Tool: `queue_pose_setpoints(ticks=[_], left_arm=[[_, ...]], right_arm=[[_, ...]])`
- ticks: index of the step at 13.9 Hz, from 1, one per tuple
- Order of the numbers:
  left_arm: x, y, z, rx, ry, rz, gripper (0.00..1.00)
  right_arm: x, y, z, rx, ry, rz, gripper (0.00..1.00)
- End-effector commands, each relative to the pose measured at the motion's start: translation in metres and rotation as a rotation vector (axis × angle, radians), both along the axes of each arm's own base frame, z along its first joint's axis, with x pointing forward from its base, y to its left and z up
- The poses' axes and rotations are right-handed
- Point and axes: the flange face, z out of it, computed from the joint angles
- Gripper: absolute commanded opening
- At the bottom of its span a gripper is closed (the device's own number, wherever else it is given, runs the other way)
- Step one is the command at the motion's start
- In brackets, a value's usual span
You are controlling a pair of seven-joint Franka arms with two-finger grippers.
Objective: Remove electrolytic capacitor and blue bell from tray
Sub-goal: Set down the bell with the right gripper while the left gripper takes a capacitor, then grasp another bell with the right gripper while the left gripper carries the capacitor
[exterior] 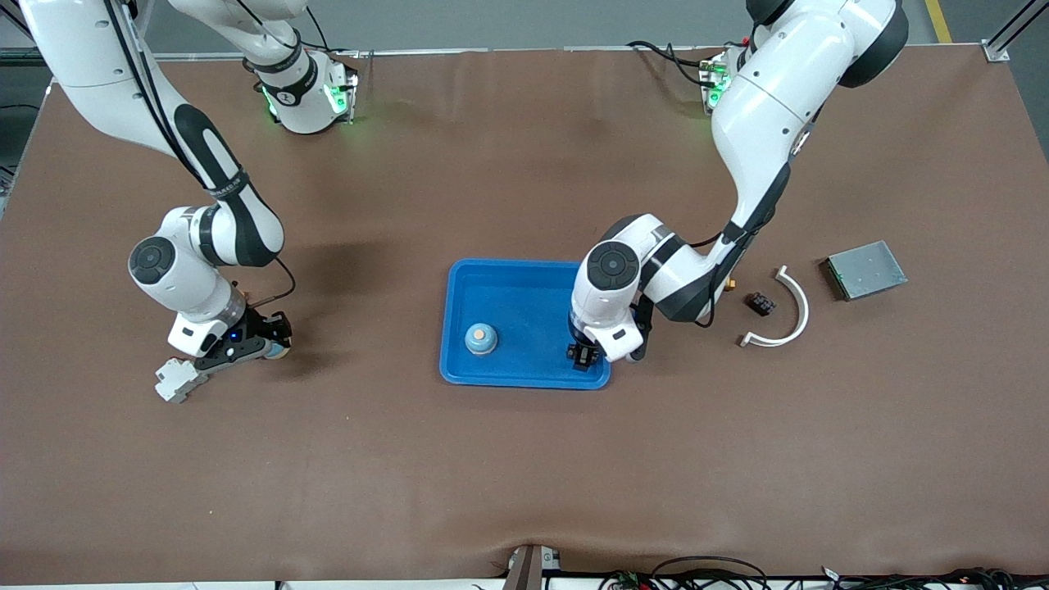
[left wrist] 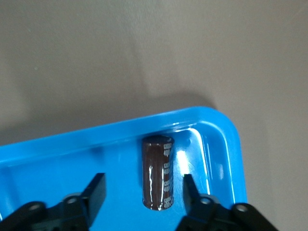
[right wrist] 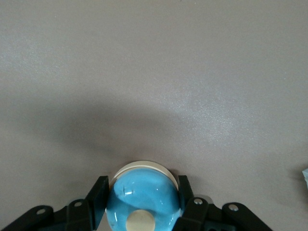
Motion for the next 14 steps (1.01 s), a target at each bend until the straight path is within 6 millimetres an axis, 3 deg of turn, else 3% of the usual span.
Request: queue_pose_setpoints(ticks=[1, 3, 4, 6, 8, 10, 11, 14], left_arm=[[0.004, -0.006, -0.007, -0.017, -0.028, 0.021, 0.68], [0.004, -0.005, -0.016, -0.014, -0.022, 0.020, 0.59], [0.005, -0.004, -0.017, -0.010, -0.023, 0.019, 0.43], [0.006, -0.003, -0.017, -0.010, -0.022, 0.015, 0.01], [0.005, -0.003, -0.018, -0.007, -0.024, 0.006, 0.00], [0.006, -0.002, -0.018, -0.004, -0.027, -0.008, 0.00], [0.009, -0.002, -0.007, -0.002, -0.039, -0.017, 0.00], [0.024, 0.013, 0.056, 0.009, -0.067, 0.013, 0.00]], right_arm=[[0.017, 0.003, 0.006, 0.020, 0.034, -0.012, 1.00], [0.042, 0.003, 0.037, 0.026, 0.098, -0.006, 1.00], [0.053, 0.004, 0.054, 0.028, 0.131, -0.002, 1.00], [0.067, 0.013, 0.084, 0.059, 0.200, -0.020, 1.00], [0.072, 0.046, 0.103, 0.113, 0.209, -0.103, 1.00], [0.071, 0.086, 0.108, 0.117, 0.200, -0.215, 1.00], [0.069, 0.108, 0.111, 0.122, 0.196, -0.289, 1.00], [0.049, 0.211, 0.125, 0.131, 0.166, -0.483, 1.00]])
